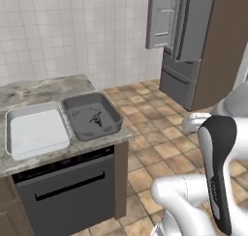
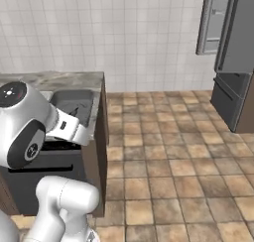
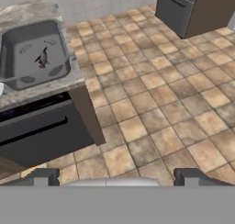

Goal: Place one carrot and one fish in each tupperware on the nearby counter, to pack two identical lunches.

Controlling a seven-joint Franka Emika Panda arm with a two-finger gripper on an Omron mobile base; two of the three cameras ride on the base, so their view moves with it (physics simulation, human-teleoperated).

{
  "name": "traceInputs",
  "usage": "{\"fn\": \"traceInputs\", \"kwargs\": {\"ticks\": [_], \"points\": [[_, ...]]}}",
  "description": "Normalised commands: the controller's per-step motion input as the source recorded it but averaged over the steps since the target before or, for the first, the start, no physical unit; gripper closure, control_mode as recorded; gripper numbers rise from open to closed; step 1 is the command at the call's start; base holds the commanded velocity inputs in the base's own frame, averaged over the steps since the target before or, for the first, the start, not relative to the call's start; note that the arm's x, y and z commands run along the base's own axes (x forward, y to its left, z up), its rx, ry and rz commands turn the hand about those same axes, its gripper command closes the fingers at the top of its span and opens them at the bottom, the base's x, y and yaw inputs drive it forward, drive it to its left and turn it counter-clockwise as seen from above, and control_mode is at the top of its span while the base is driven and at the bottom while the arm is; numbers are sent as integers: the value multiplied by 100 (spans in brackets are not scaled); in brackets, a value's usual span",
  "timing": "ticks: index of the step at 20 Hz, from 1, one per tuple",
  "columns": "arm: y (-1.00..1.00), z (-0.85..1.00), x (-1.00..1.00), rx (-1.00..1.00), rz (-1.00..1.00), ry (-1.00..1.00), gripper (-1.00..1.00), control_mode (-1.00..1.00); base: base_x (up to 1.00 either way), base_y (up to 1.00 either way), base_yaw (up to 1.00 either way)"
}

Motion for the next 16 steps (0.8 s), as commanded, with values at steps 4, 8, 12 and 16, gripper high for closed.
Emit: {"fn": "traceInputs", "kwargs": {"ticks": [4, 8, 12, 16], "points": [[0, 0, 0, 0, 0, 0, -100, 100, -26, -100, 0], [0, 0, 0, 0, 0, 0, -100, 100, 3, -100, 0], [0, 0, 0, 0, 0, 0, -100, 100, 64, -100, 0], [0, 0, 0, 0, 0, 0, -100, 100, 99, -99, 2]]}}
